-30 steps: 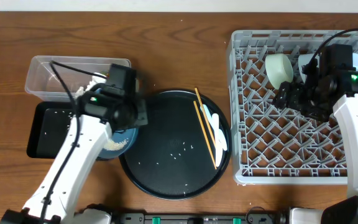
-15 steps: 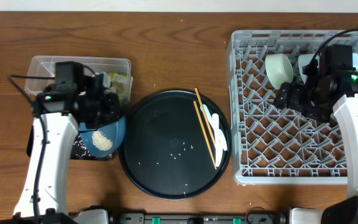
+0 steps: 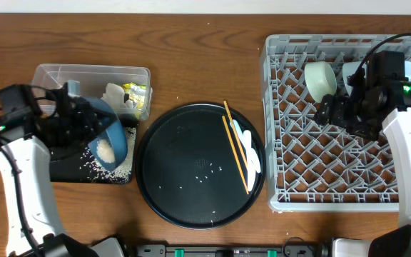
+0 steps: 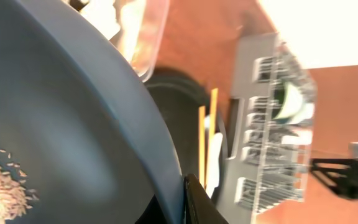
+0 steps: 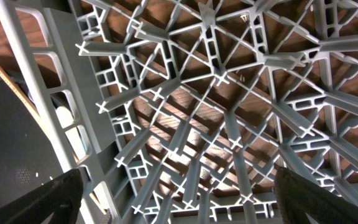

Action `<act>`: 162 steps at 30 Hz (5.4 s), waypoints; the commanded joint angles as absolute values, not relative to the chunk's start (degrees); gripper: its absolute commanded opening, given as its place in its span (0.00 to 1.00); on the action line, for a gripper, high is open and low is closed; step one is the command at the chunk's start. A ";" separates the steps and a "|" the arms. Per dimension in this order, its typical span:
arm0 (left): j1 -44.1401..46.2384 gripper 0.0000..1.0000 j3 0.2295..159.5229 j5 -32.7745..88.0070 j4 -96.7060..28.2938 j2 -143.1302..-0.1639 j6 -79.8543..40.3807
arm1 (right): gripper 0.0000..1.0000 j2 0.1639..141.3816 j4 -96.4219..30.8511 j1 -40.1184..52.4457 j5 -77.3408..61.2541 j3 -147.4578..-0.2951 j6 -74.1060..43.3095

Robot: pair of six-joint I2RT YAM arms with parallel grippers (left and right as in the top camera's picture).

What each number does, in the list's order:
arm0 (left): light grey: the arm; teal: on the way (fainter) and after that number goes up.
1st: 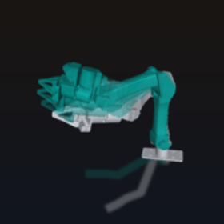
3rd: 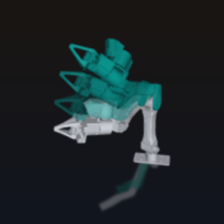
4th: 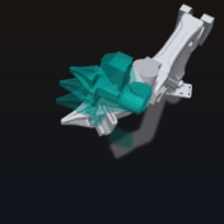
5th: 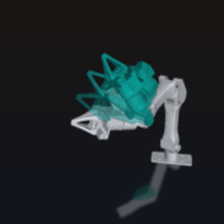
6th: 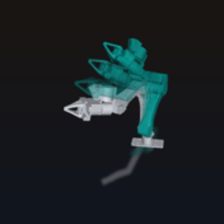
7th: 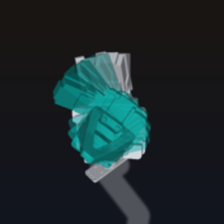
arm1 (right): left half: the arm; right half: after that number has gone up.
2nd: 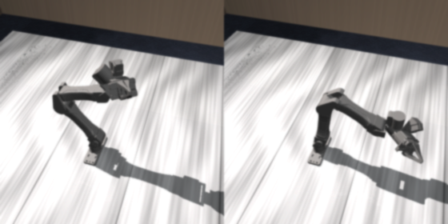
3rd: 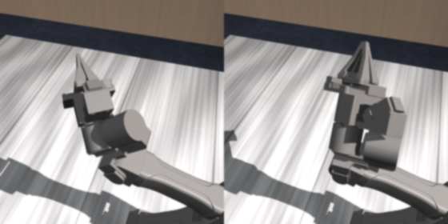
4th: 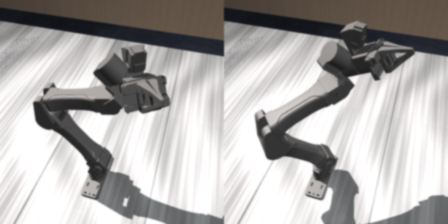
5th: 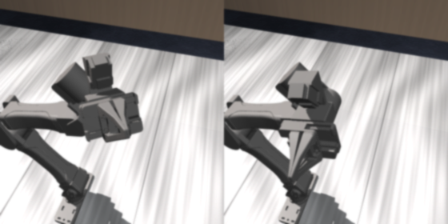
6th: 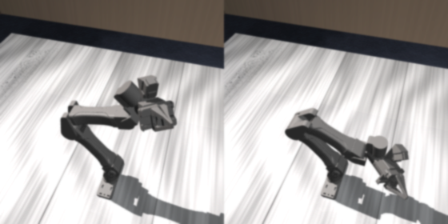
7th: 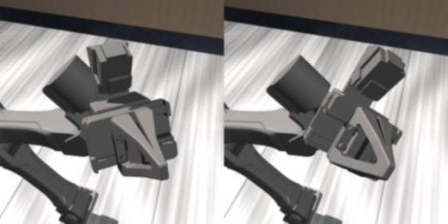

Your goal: Sort waste into correct bins and load items into the dishwasher rack

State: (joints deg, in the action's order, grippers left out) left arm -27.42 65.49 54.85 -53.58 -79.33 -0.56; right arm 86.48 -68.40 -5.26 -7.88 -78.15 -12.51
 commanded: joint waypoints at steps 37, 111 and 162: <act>-39.00 0.06 64.73 87.55 -53.74 -84.14 7.64 | 0.94 85.30 -68.60 -5.72 -7.29 -78.22 -11.73; -12.51 0.06 64.79 50.87 -58.50 -67.57 3.09 | 0.96 85.30 -68.14 -5.72 -7.33 -78.22 -11.73; 6.68 0.57 64.88 14.37 -56.84 -67.00 -15.73 | 0.97 84.20 -60.42 -0.43 -31.55 -83.48 7.44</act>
State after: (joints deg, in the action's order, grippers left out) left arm 11.18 65.10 21.45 -55.07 -69.45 -16.69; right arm 86.06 -61.25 -3.55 -22.22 -80.77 2.46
